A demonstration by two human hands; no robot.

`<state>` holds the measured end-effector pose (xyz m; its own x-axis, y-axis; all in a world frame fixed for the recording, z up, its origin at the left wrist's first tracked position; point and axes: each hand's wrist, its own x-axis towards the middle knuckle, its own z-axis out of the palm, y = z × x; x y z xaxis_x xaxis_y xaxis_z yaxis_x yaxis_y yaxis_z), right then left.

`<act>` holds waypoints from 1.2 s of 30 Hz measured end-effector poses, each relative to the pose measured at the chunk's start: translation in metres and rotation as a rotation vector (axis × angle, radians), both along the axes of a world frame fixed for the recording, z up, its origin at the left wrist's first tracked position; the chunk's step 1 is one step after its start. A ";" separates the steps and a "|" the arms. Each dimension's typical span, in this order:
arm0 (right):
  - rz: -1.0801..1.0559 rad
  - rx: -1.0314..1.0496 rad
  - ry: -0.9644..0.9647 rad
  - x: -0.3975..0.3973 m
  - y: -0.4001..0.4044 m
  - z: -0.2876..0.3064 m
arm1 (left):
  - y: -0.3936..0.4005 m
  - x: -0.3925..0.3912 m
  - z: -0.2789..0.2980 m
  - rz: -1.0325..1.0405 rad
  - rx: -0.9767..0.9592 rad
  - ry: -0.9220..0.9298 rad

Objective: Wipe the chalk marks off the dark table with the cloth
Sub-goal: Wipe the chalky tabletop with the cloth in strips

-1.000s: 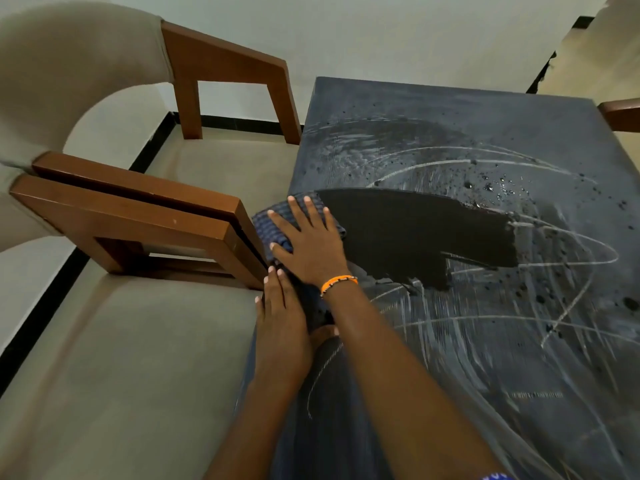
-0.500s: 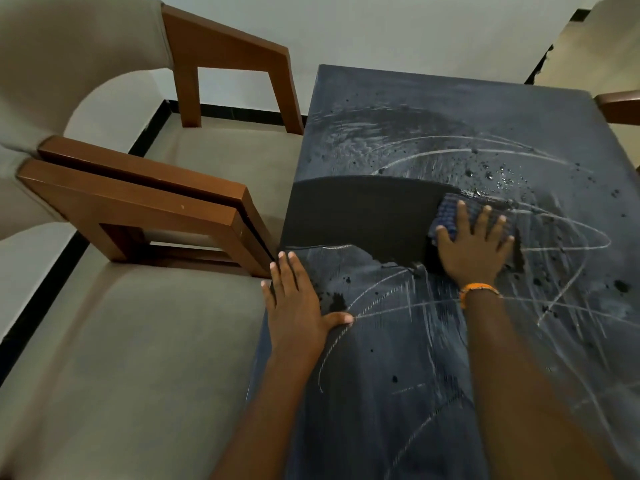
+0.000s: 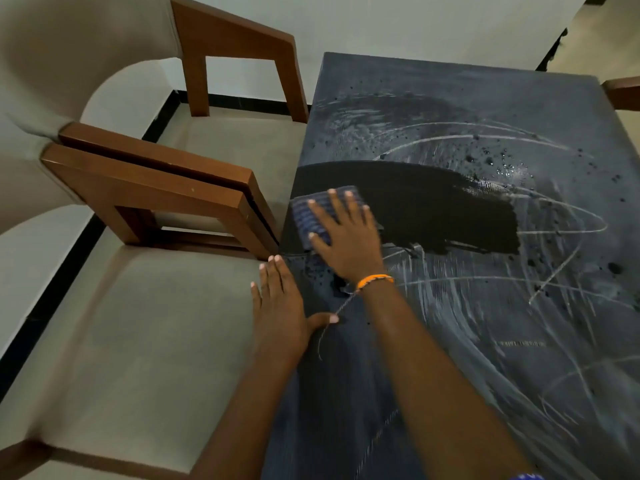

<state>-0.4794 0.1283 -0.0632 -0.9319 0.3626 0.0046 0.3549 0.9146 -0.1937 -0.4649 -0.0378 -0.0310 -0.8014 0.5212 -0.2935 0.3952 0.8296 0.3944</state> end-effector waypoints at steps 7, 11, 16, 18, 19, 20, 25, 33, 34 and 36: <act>-0.518 0.021 -0.029 0.142 0.114 0.002 | -0.002 0.000 -0.002 0.002 0.153 -0.090; -0.709 -0.017 -0.060 0.138 0.094 0.003 | -0.006 -0.001 -0.001 -0.002 0.193 -0.131; -0.408 0.006 -0.047 0.056 0.004 0.005 | -0.016 0.007 -0.003 -0.001 0.201 -0.141; -0.228 -0.009 -0.030 0.024 -0.041 0.004 | -0.023 0.014 -0.003 0.028 0.172 -0.104; -0.130 -0.020 -0.034 0.014 -0.059 0.004 | -0.026 0.018 -0.003 0.042 0.147 -0.077; -0.046 -0.030 -0.043 0.007 -0.071 0.005 | -0.029 0.022 -0.002 0.050 0.117 -0.044; 0.072 -0.032 -0.035 0.040 -0.047 0.007 | -0.021 0.045 0.006 -0.051 0.083 0.019; -0.527 0.010 -0.048 0.211 0.095 0.008 | 0.024 0.077 0.007 -0.435 -0.005 0.061; -0.608 -0.005 -0.054 0.229 0.105 0.010 | 0.026 0.080 0.006 -0.449 -0.027 0.063; -0.735 -0.026 -0.073 0.245 0.112 0.010 | 0.028 0.081 0.005 -0.440 -0.052 0.066</act>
<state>-0.2344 0.2403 -0.0531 -0.4459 0.8927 -0.0652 0.8871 0.4311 -0.1649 -0.3837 -0.0100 -0.0263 -0.5247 0.8027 -0.2836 0.7378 0.5949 0.3188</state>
